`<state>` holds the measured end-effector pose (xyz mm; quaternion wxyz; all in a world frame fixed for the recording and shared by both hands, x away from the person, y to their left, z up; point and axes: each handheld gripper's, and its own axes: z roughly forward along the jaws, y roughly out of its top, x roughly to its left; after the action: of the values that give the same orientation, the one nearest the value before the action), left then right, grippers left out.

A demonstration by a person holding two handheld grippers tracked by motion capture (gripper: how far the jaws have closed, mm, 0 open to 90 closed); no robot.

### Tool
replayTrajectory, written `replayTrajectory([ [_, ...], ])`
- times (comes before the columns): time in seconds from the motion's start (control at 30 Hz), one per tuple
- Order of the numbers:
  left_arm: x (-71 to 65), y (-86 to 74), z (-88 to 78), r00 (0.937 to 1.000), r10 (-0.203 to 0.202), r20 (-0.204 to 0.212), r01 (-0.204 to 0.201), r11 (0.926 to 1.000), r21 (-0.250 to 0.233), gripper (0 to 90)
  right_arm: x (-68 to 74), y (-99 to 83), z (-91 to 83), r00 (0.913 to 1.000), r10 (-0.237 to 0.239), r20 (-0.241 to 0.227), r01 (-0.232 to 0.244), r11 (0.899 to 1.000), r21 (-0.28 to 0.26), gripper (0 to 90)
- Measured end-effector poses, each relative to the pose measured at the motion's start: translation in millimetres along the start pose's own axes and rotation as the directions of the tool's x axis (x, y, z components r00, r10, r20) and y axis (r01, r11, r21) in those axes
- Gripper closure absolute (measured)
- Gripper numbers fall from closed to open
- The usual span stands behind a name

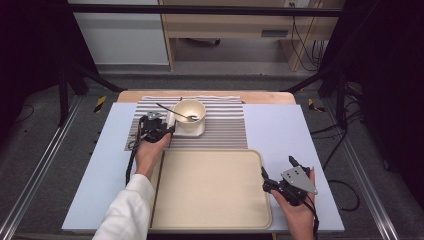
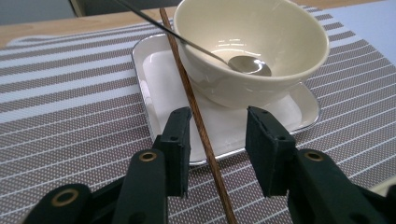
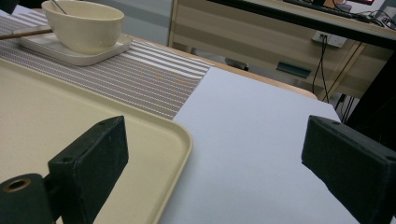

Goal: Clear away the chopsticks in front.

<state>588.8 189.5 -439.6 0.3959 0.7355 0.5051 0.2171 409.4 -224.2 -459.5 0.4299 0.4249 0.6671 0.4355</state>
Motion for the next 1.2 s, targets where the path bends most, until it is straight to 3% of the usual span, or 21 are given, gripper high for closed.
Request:
replayTrajectory([
  [0.53,5.6,-0.8,22.1,0.9980,-0.063,-0.006,0.063,0.9977,0.025,64.8,1.2,-1.0,0.6,1.0000,-0.008,0.004,0.008,1.000,0.011,7.5],
  [0.87,8.0,-4.2,29.2,0.9975,-0.071,-0.008,0.071,0.9966,0.041,68.8,0.7,-1.6,0.7,1.0000,-0.008,0.005,0.008,1.000,0.014,7.7],
  [1.0,9.7,-4.7,30.9,0.9942,-0.108,-0.003,0.108,0.9933,0.041,71.2,1.6,-1.4,0.7,0.9999,-0.010,0.003,0.010,1.000,0.014,7.7],
  [1.2,11.0,-5.5,32.5,0.9922,-0.125,0.000,0.125,0.9912,0.044,73.9,2.0,-1.7,1.5,0.9999,-0.010,0.001,0.010,1.000,0.017,8.0],
])
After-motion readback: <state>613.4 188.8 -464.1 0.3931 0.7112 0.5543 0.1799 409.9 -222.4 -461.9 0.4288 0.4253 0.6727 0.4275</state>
